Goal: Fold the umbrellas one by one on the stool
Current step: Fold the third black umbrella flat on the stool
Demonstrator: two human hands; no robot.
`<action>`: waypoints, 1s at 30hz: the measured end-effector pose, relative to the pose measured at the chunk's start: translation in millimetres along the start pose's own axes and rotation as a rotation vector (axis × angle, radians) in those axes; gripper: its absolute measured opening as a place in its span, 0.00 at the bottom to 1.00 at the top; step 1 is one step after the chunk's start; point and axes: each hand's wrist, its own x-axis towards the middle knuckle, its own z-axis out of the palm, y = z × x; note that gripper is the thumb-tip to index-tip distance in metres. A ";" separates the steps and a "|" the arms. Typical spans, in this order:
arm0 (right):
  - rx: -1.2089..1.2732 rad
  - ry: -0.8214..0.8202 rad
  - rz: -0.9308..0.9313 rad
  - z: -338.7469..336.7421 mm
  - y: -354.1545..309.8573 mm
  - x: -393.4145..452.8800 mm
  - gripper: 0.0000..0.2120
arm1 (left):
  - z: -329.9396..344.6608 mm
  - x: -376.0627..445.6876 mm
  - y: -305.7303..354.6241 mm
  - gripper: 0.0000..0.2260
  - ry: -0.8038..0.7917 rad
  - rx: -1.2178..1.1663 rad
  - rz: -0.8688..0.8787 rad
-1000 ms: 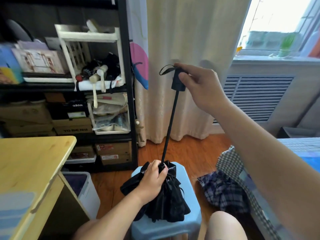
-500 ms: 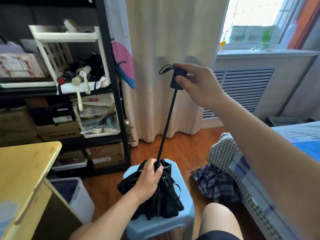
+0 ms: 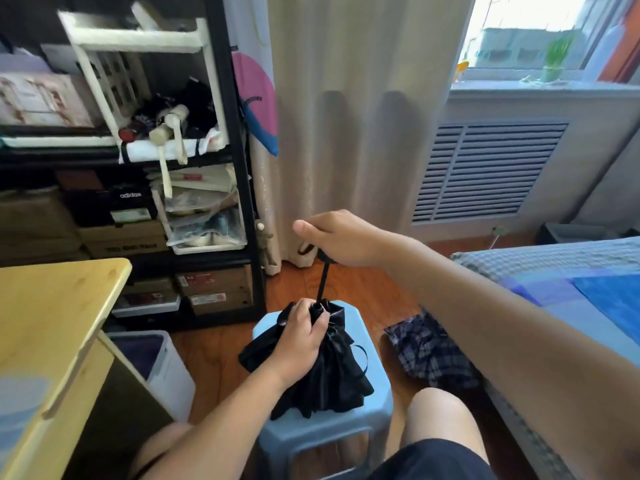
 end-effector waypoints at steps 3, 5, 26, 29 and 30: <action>0.007 0.140 -0.032 9.5 3.0 1.7 0.23 | -0.6 2.4 2.9 0.09 -0.005 0.000 -0.006; 0.027 0.075 0.009 17.6 8.0 1.8 0.24 | 0.3 4.0 5.0 0.09 -0.008 0.004 0.000; 0.127 -0.039 0.103 105.7 21.2 -0.1 0.24 | 3.3 -7.7 -1.9 0.14 0.137 -0.165 -0.107; 0.046 -0.032 0.048 112.3 17.5 1.2 0.24 | 0.6 -10.3 -4.2 0.12 0.141 -0.164 -0.094; 0.019 -0.020 0.030 114.8 16.6 0.9 0.25 | 0.1 -11.8 -4.9 0.12 0.138 -0.161 -0.084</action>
